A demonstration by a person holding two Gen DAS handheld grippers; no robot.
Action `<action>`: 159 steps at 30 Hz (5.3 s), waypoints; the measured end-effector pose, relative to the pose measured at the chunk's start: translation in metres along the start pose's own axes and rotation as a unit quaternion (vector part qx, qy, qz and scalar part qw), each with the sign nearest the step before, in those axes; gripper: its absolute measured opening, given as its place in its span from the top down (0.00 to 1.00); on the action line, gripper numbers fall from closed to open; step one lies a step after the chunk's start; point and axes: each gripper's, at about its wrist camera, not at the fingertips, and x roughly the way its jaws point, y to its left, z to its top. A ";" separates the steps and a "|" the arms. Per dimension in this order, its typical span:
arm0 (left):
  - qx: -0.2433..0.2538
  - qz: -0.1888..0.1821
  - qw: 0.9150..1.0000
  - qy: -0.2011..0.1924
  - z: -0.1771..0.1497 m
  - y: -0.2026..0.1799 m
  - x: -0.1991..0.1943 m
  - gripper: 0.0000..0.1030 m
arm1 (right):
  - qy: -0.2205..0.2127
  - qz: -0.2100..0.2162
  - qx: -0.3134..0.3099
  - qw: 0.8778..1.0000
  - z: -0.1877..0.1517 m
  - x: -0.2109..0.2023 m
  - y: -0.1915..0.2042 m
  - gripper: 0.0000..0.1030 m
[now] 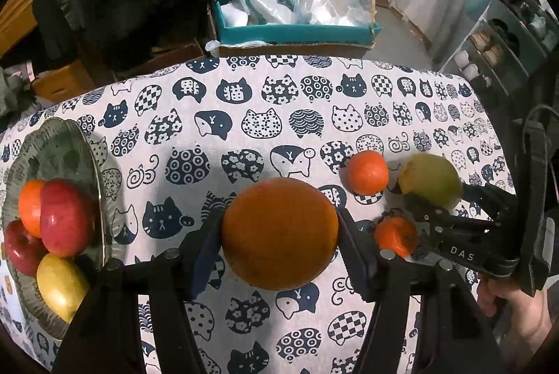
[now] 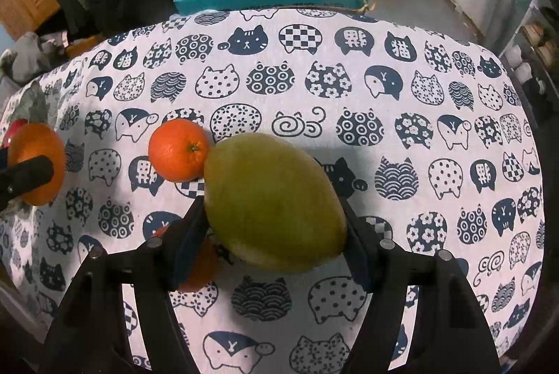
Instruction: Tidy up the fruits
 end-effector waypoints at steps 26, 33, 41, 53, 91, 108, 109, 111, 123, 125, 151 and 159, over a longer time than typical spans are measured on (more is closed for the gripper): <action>0.008 0.017 0.994 -0.105 0.001 0.002 -0.092 0.37 | -0.155 0.018 -0.025 0.987 0.014 -0.126 0.036 0.31; 0.012 0.026 0.990 -0.138 -0.002 0.008 -0.124 0.37 | -0.191 0.037 -0.030 0.980 0.013 -0.160 0.045 0.31; 0.008 0.034 0.984 -0.174 -0.009 0.020 -0.160 0.37 | -0.229 0.058 -0.043 0.971 0.013 -0.194 0.059 0.31; -0.006 0.038 0.977 -0.212 -0.015 0.039 -0.195 0.37 | -0.259 0.078 -0.071 0.960 0.013 -0.220 0.084 0.31; -0.145 0.077 0.978 -0.127 -0.041 0.208 -0.139 0.37 | -0.198 0.170 -0.152 0.953 0.070 -0.152 0.245 0.31; -0.172 0.064 0.982 -0.046 -0.053 0.238 -0.069 0.36 | -0.144 0.172 -0.173 0.959 0.077 -0.088 0.289 0.31; -0.172 0.063 0.982 -0.042 -0.053 0.239 -0.067 0.36 | -0.141 0.171 -0.174 0.959 0.077 -0.084 0.290 0.31; -0.176 0.059 0.982 -0.029 -0.052 0.240 -0.061 0.36 | -0.136 0.170 -0.175 0.960 0.078 -0.079 0.293 0.31; -0.195 0.058 0.977 -0.067 -0.049 0.254 -0.085 0.24 | -0.114 0.174 -0.172 0.963 0.085 -0.057 0.304 0.31; -0.202 0.064 0.974 -0.076 -0.050 0.260 -0.091 0.24 | -0.110 0.173 -0.176 0.963 0.087 -0.052 0.309 0.31; -0.264 0.112 0.953 -0.093 -0.076 0.315 -0.112 0.24 | 0.000 0.170 -0.206 0.964 0.092 0.024 0.365 0.30; -0.259 0.112 0.955 -0.093 -0.076 0.313 -0.112 0.24 | -0.018 0.178 -0.211 0.961 0.095 0.010 0.364 0.30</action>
